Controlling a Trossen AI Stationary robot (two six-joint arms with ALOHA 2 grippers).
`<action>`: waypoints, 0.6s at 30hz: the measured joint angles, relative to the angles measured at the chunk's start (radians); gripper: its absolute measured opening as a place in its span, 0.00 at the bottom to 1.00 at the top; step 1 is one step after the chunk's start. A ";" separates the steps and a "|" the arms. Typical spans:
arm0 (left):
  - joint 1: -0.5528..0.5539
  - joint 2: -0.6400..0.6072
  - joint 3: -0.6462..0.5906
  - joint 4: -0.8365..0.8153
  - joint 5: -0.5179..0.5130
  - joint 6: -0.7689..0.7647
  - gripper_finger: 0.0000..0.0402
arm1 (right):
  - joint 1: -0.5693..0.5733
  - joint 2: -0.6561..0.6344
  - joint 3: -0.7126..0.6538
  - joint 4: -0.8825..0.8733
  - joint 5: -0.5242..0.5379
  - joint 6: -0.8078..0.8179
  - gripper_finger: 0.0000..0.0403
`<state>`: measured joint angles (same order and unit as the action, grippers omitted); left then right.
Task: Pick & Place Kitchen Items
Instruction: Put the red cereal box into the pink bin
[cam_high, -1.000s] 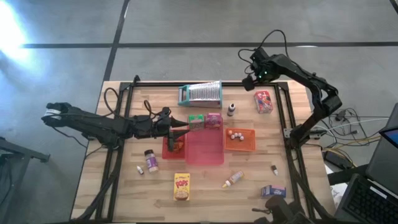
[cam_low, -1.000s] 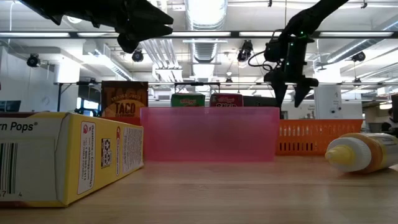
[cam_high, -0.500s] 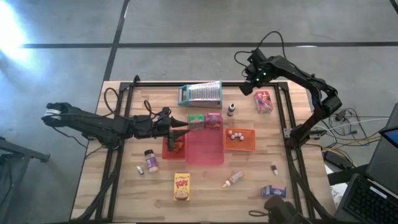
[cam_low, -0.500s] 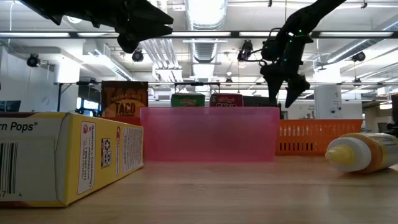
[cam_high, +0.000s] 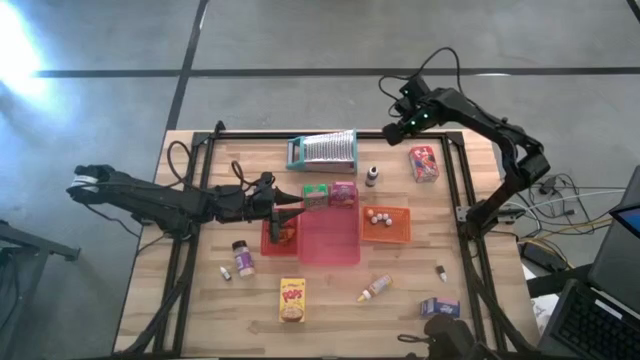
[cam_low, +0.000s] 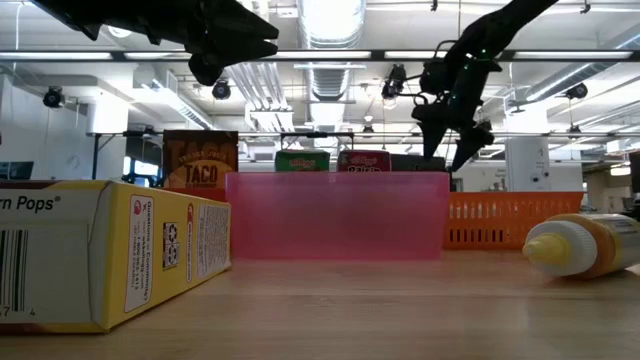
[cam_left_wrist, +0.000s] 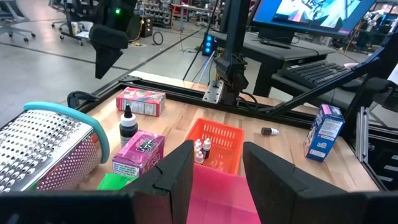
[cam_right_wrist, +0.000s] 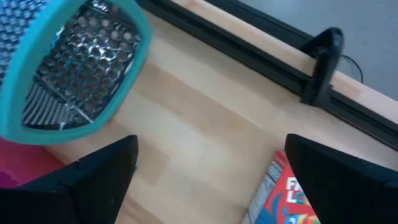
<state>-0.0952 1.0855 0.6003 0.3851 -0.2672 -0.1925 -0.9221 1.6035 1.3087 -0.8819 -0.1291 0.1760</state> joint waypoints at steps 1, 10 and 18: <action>0.000 0.000 0.000 0.000 0.000 0.000 0.36 | 0.001 0.000 0.000 0.000 0.000 -0.001 0.99; 0.000 0.000 0.000 -0.003 0.000 -0.001 0.36 | -0.005 0.000 -0.004 -0.011 0.055 -0.021 0.99; 0.000 0.000 0.000 -0.004 0.008 -0.002 0.36 | -0.007 -0.005 -0.063 -0.101 0.103 -0.021 0.99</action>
<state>-0.0952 1.0859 0.5999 0.3813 -0.2596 -0.1940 -0.9295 1.5988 1.2453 -0.9825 -0.0264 0.1545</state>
